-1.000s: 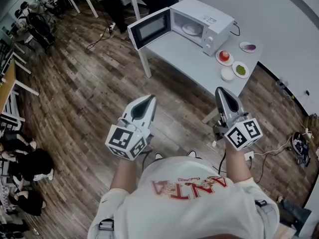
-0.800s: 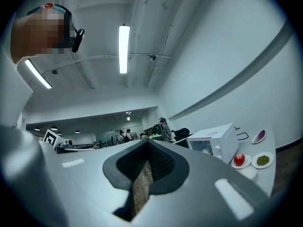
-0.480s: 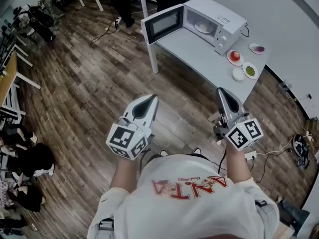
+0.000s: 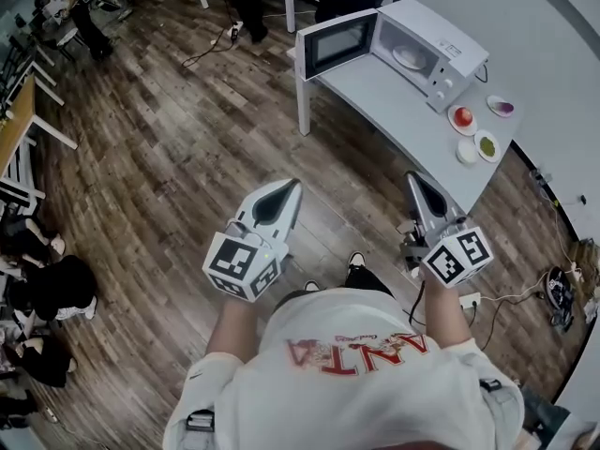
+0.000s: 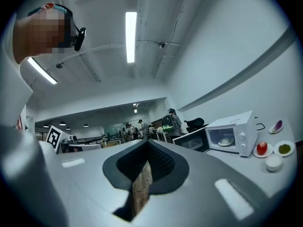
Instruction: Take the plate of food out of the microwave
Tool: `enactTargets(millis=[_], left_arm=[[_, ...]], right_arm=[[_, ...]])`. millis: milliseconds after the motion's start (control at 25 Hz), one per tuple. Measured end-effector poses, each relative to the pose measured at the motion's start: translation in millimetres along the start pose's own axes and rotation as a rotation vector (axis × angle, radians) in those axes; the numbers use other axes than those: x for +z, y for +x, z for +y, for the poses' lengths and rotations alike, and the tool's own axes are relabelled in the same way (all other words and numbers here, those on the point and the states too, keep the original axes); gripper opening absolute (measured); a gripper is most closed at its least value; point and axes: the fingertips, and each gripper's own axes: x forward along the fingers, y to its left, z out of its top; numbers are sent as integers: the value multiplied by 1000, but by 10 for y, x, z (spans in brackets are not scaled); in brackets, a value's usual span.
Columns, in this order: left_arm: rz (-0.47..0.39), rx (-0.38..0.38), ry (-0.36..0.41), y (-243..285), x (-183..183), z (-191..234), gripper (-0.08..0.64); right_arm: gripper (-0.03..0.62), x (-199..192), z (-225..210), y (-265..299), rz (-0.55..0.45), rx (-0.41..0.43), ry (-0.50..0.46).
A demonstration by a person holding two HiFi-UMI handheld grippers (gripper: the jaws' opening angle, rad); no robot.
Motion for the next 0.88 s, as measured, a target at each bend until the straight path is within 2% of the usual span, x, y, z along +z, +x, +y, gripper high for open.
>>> enactTargets(millis=[400,680,880], left_arm=[[-1,19,-20,502,43,353,9],[5,18,-2,1247,202,440,9],[14,-11,-15,1864,235,401,9]], right_arm=[[3,-28,-464,543,7,28,71],[3,166,-1110,880,8,45,80],[3,328,-1709,954,10,21,93]])
